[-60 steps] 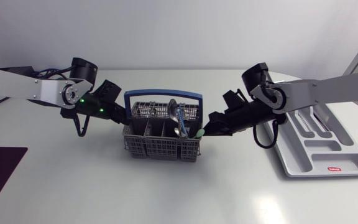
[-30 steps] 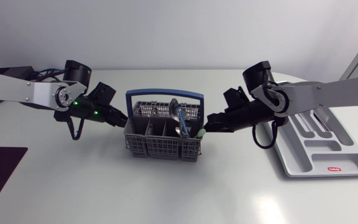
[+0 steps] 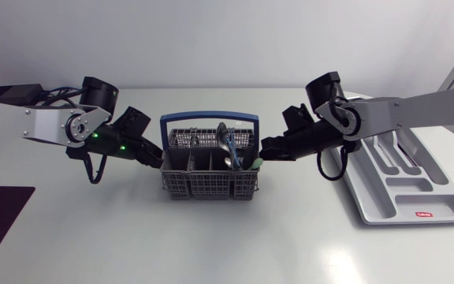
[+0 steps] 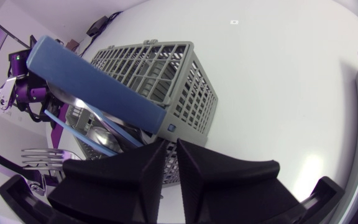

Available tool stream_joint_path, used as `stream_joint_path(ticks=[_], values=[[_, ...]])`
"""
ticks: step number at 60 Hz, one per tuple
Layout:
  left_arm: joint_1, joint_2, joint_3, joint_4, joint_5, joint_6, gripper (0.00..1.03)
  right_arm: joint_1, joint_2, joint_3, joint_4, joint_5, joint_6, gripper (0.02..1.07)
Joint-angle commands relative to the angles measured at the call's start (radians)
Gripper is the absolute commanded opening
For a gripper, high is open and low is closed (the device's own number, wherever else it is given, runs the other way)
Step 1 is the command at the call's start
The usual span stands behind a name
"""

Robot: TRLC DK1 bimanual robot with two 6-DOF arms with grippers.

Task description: Sort the cutlery from the basket into the organizer compartments.

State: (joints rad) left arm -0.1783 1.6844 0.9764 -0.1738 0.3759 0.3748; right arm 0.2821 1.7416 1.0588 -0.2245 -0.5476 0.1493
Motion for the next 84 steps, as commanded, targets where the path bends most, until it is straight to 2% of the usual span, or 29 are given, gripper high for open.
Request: stream_joint_path(ticks=[1,15,29,37,44,47,56,70,84], values=[[-0.029,-0.014,-0.03,-0.004,0.021,0.016,0.04,-0.001,0.019,0.029,0.013,-0.002,0.009,0.21],[-0.032,-0.014,-0.03,-0.004,0.021,0.015,0.04,-0.015,-0.004,-0.02,0.03,0.023,0.001,0.21],[0.062,-0.129,-0.065,-0.047,0.021,0.053,0.04,-0.041,-0.192,-0.118,0.037,0.155,-0.05,0.23],[0.08,-0.229,-0.105,-0.082,0.023,0.073,0.08,-0.055,-0.303,-0.163,0.007,0.172,-0.093,0.24],[0.072,-0.315,-0.131,-0.113,0.024,0.075,0.15,-0.061,-0.386,-0.186,-0.041,0.173,-0.14,0.45],[0.054,-0.361,-0.142,-0.127,0.024,0.073,0.18,-0.063,-0.416,-0.197,-0.062,0.173,-0.157,0.54],[-0.035,-0.465,-0.14,-0.17,0.024,0.07,0.23,-0.054,-0.51,-0.235,-0.104,0.172,-0.192,0.63],[-0.164,-0.512,-0.099,-0.219,0.021,0.052,0.25,-0.003,-0.594,-0.249,-0.162,0.192,-0.191,0.63],[-0.267,-0.499,-0.09,-0.208,0.02,0.049,0.25,0.154,-0.599,-0.195,-0.22,0.31,-0.151,0.63]])
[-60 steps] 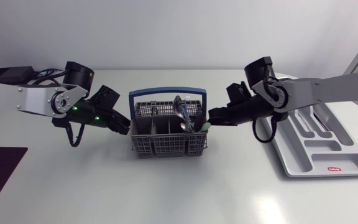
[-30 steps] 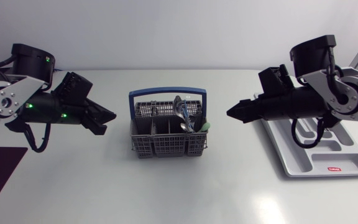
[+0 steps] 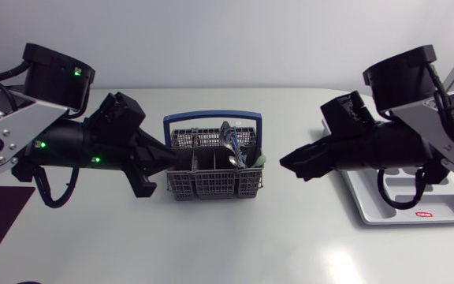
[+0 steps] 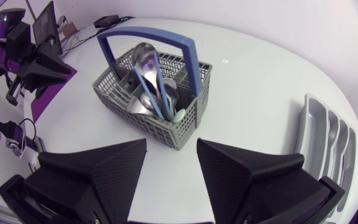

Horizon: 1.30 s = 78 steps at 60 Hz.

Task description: Sort the cutlery from the basket into the organizer compartments.

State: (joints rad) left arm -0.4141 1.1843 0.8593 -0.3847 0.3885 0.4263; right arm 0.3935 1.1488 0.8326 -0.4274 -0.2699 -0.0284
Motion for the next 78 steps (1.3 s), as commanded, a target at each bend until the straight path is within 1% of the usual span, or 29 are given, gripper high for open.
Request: stream_joint_path(ticks=[1,17,24,27,33,44,47,48,54,61,65,71,78], values=[[-0.037,0.001,0.027,0.004,0.007,-0.003,0.25,0.05,-0.006,0.034,-0.017,0.041,0.027,0.63],[-0.078,0.057,0.044,0.027,0.007,-0.001,0.25,0.18,0.078,0.142,-0.066,0.124,0.056,0.63],[-0.078,0.069,0.041,0.038,0.006,0.003,0.26,0.214,0.167,0.226,-0.113,0.133,0.058,0.63],[-0.078,0.072,0.041,0.038,0.006,0.005,0.28,0.229,0.2,0.26,-0.128,0.152,0.059,0.63],[-0.078,0.078,0.04,0.044,0.004,0.009,0.28,0.249,0.253,0.323,-0.155,0.172,0.068,0.63],[-0.078,0.081,0.034,0.05,0.001,0.02,0.28,0.28,0.336,0.393,-0.189,0.189,0.081,0.62],[-0.078,0.081,0.03,0.052,0.001,0.023,0.3,0.289,0.353,0.404,-0.192,0.199,0.081,0.58],[-0.078,0.081,0.027,0.056,0.001,0.025,0.31,0.297,0.365,0.413,-0.197,0.21,0.082,0.55],[-0.078,0.081,0.021,0.07,0.0,0.026,0.31,0.314,0.401,0.442,-0.208,0.244,0.084,0.48],[-0.077,0.084,0.017,0.084,-0.002,0.026,0.33,0.317,0.437,0.473,-0.229,0.27,0.085,0.47],[-0.077,0.087,0.014,0.09,-0.002,0.026,0.33,0.317,0.459,0.488,-0.243,0.282,0.085,0.37],[-0.075,0.089,0.009,0.095,-0.002,0.029,0.33,0.317,0.479,0.5,-0.257,0.294,0.085,0.26],[-0.074,0.092,0.006,0.102,-0.002,0.029,0.33,0.326,0.488,0.504,-0.274,0.308,0.084,0.24]])
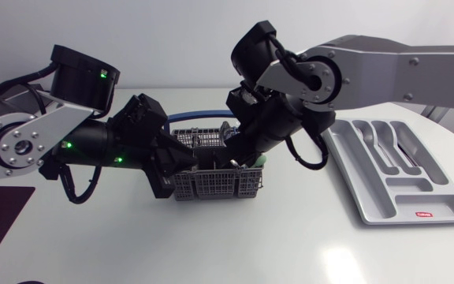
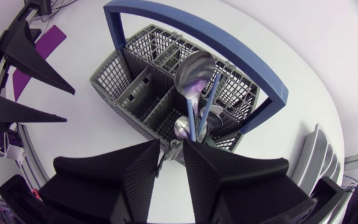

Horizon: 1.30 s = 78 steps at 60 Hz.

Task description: Sort the cutlery from the basket into the organizer compartments.

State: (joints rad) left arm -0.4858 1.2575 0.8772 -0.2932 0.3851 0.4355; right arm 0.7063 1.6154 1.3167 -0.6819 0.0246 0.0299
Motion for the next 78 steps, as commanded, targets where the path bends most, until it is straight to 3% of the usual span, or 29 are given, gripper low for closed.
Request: stream_joint_path(ticks=[1,12,63,65,68,70,78], values=[[-0.002,0.019,-0.014,0.011,0.001,0.02,0.33,0.015,0.021,0.018,-0.019,0.021,0.025,0.23],[-0.004,0.023,-0.021,0.02,0.0,0.02,0.33,0.016,0.014,0.018,-0.031,0.044,0.019,0.18],[-0.06,0.052,-0.017,0.052,-0.034,0.016,0.34,0.005,-0.138,0.065,-0.119,0.067,-0.015,0.18],[-0.06,0.054,-0.02,0.052,-0.034,0.016,0.34,0.004,-0.135,0.061,-0.12,0.067,-0.015,0.23],[-0.06,0.054,-0.021,0.054,-0.034,0.016,0.34,0.004,-0.127,0.053,-0.13,0.069,-0.021,0.44],[-0.06,0.054,-0.021,0.054,-0.034,0.017,0.34,0.005,-0.124,0.052,-0.136,0.069,-0.025,0.51],[-0.059,0.056,-0.021,0.058,-0.034,0.017,0.35,0.007,-0.121,0.044,-0.137,0.069,-0.031,0.51]])
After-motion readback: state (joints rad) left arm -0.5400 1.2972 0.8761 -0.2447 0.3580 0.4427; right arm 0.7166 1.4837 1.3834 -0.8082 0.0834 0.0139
